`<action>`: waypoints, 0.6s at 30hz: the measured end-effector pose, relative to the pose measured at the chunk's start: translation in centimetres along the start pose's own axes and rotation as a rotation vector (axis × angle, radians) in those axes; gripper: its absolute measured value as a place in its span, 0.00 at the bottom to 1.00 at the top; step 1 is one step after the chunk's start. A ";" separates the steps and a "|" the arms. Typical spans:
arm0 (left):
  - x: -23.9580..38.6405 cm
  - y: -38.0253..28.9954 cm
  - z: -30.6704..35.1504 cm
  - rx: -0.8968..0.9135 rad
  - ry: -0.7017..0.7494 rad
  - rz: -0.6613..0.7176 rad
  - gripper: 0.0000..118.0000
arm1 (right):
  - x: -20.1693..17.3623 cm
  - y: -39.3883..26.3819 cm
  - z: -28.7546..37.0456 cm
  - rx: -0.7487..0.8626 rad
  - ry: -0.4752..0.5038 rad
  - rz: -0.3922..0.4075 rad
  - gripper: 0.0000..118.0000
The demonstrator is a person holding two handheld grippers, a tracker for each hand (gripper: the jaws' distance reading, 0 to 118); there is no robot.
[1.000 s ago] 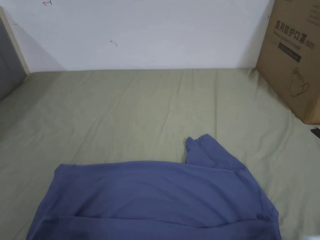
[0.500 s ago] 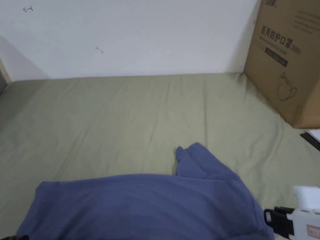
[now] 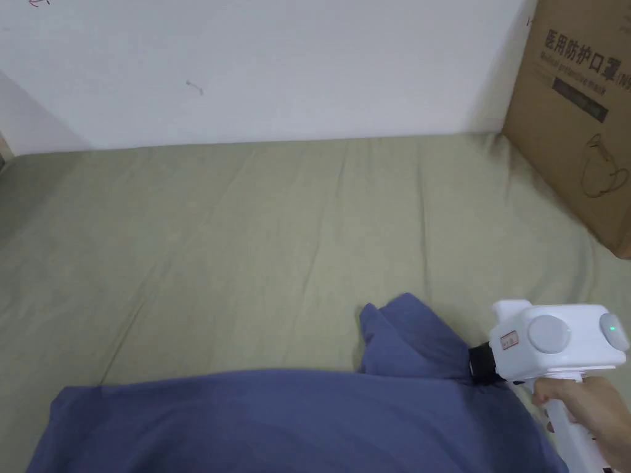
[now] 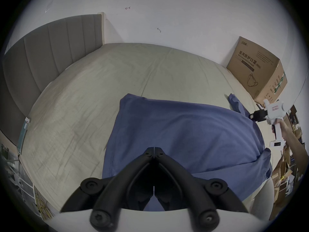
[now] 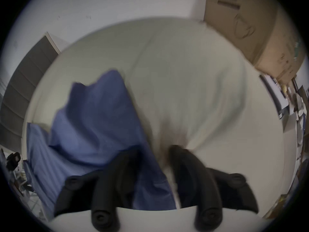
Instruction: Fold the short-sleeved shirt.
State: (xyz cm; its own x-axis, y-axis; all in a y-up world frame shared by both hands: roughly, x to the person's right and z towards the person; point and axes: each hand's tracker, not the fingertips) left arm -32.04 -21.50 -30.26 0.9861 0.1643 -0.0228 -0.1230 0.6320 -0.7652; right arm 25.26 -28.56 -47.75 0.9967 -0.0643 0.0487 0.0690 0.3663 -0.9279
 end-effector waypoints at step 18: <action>-3.7 11.0 -12.1 -0.091 0.105 0.152 0.85 | -0.3 -0.6 7.2 0.122 0.040 0.037 0.00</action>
State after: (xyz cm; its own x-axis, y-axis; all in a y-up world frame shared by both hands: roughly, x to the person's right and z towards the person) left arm -35.74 -24.34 -46.42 0.9636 0.1701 -0.2061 -0.2659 0.5341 -0.8025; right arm 25.25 -22.09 -44.58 0.9964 -0.0845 -0.0019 0.0390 0.4792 -0.8768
